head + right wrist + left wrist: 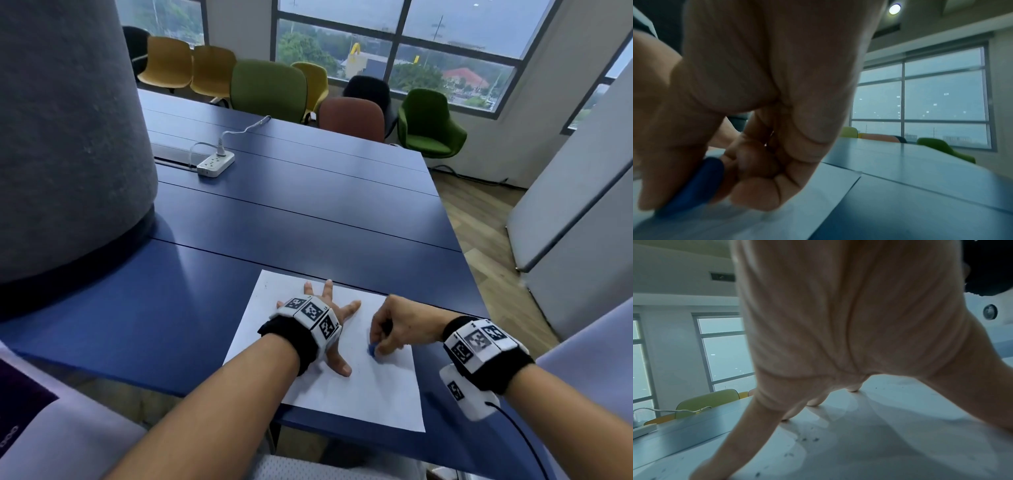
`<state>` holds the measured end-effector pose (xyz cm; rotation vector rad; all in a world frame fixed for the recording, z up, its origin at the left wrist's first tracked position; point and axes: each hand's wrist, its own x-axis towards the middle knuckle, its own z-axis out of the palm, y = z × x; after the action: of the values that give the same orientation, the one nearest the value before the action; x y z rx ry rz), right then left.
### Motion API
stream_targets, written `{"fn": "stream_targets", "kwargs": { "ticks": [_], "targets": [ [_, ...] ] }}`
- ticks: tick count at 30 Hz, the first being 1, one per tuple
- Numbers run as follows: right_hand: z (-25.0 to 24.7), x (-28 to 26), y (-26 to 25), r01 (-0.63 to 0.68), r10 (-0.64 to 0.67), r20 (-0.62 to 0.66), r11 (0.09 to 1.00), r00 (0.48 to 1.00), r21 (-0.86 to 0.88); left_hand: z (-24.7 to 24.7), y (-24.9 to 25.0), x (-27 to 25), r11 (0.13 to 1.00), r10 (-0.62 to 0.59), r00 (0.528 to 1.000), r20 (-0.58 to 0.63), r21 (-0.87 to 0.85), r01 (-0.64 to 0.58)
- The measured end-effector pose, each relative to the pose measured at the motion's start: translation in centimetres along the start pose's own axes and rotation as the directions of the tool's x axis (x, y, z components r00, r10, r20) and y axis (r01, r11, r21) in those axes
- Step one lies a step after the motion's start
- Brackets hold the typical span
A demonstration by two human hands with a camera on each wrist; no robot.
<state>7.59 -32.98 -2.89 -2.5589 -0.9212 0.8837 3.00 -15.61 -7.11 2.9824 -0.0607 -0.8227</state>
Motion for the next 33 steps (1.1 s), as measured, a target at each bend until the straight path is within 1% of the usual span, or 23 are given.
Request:
{"fn": "stream_targets", "kwargs": {
  "ticks": [1,2,5,6,7,9,10,11,13,14,15,17,18,19,21,22,23,26,27,30,31,32,33],
  "targets": [
    [-0.1,-0.2,-0.2,-0.007,0.007,0.045,1.0,0.999,0.003,0.0,0.0,0.0,1.0,-0.001,1.0,0.002,0.004,0.001],
    [-0.1,-0.2,-0.1,-0.015,0.014,0.029,1.0,0.999,0.016,0.0,0.0,-0.1,1.0,-0.001,1.0,0.003,0.007,0.001],
    [0.0,0.1,0.3,0.001,0.005,-0.161,0.999,0.987,0.04,-0.1,0.1,-0.1,1.0,0.003,1.0,0.0,0.005,-0.003],
    [0.1,0.0,0.4,0.003,0.003,-0.15,0.999,0.989,0.039,-0.2,0.1,-0.1,1.0,0.003,1.0,0.004,0.003,-0.003],
    [0.3,-0.2,0.2,0.003,0.0,-0.081,0.999,0.997,0.036,-0.2,0.1,-0.1,1.0,0.003,1.0,0.009,0.001,-0.003],
    [0.6,-0.9,-0.4,-0.017,0.012,0.139,0.999,0.99,0.04,-0.2,0.0,-0.2,1.0,0.001,1.0,0.019,-0.005,-0.001],
    [0.6,-1.0,-0.6,-0.023,0.016,0.172,0.999,0.985,0.04,-0.3,0.0,-0.2,1.0,-0.001,1.0,0.022,-0.006,0.001],
    [0.5,-0.9,-0.4,-0.028,0.022,0.134,0.999,0.991,0.039,-0.3,0.0,-0.2,1.0,-0.001,1.0,0.022,-0.005,0.001],
    [0.4,-0.7,0.0,-0.012,0.014,-0.047,0.999,0.999,0.045,-0.3,0.1,-0.2,1.0,0.001,1.0,0.017,0.003,-0.001],
    [0.5,-0.7,0.2,-0.01,0.014,-0.081,0.999,0.997,0.052,-0.3,0.2,-0.2,1.0,0.003,1.0,0.017,0.003,-0.003],
    [0.7,-0.9,0.2,-0.012,0.015,-0.051,0.998,0.999,0.06,-0.4,0.2,-0.2,1.0,0.004,1.0,0.02,0.002,-0.004],
    [1.0,-1.7,-0.4,-0.017,0.008,0.15,0.998,0.989,0.059,-0.4,0.1,-0.2,1.0,0.001,1.0,0.029,-0.003,-0.001],
    [1.1,-1.9,-0.6,-0.023,0.013,0.203,0.999,0.979,0.047,-0.4,0.1,-0.2,1.0,-0.002,0.999,0.032,-0.001,0.002],
    [1.0,-1.8,-0.6,-0.025,0.018,0.186,0.999,0.982,0.033,-0.4,0.1,-0.3,1.0,-0.004,0.999,0.032,0.003,0.004],
    [0.9,-1.3,-0.2,-0.025,0.025,0.015,0.999,1.0,0.033,-0.4,0.1,-0.2,1.0,-0.002,1.0,0.027,0.01,0.001],
    [0.9,-1.3,0.0,-0.023,0.025,-0.038,0.998,0.999,0.051,-0.4,0.1,-0.1,1.0,0.001,1.0,0.025,0.009,-0.001],
    [1.0,-1.4,0.1,-0.024,0.026,-0.031,0.998,0.999,0.062,-0.3,0.1,-0.1,1.0,0.002,1.0,0.026,0.007,-0.002],
    [1.3,-2.2,-0.6,-0.022,0.011,0.207,0.998,0.978,0.051,-0.3,0.1,-0.1,1.0,-0.002,1.0,0.027,0.003,0.002],
    [1.2,-2.3,-0.7,-0.022,0.013,0.213,0.999,0.977,0.042,-0.3,0.0,-0.1,1.0,-0.004,1.0,0.028,0.006,0.004],
    [0.9,-1.7,-0.1,-0.038,0.037,0.025,0.998,0.999,0.054,-0.2,0.0,0.0,1.0,0.0,1.0,0.026,0.007,0.0],
    [1.0,-1.8,0.1,-0.041,0.041,0.001,0.997,0.999,0.067,-0.2,0.0,0.0,1.0,0.003,1.0,0.025,0.007,-0.003],
    [1.3,-1.9,0.0,-0.037,0.036,0.02,0.997,0.999,0.065,-0.2,0.0,0.0,1.0,0.004,1.0,0.026,0.005,-0.004],
    [1.6,-2.2,-0.3,-0.027,0.023,0.077,0.998,0.997,0.053,-0.2,0.0,0.0,1.0,0.002,1.0,0.028,0.003,-0.002]
  ]
}}
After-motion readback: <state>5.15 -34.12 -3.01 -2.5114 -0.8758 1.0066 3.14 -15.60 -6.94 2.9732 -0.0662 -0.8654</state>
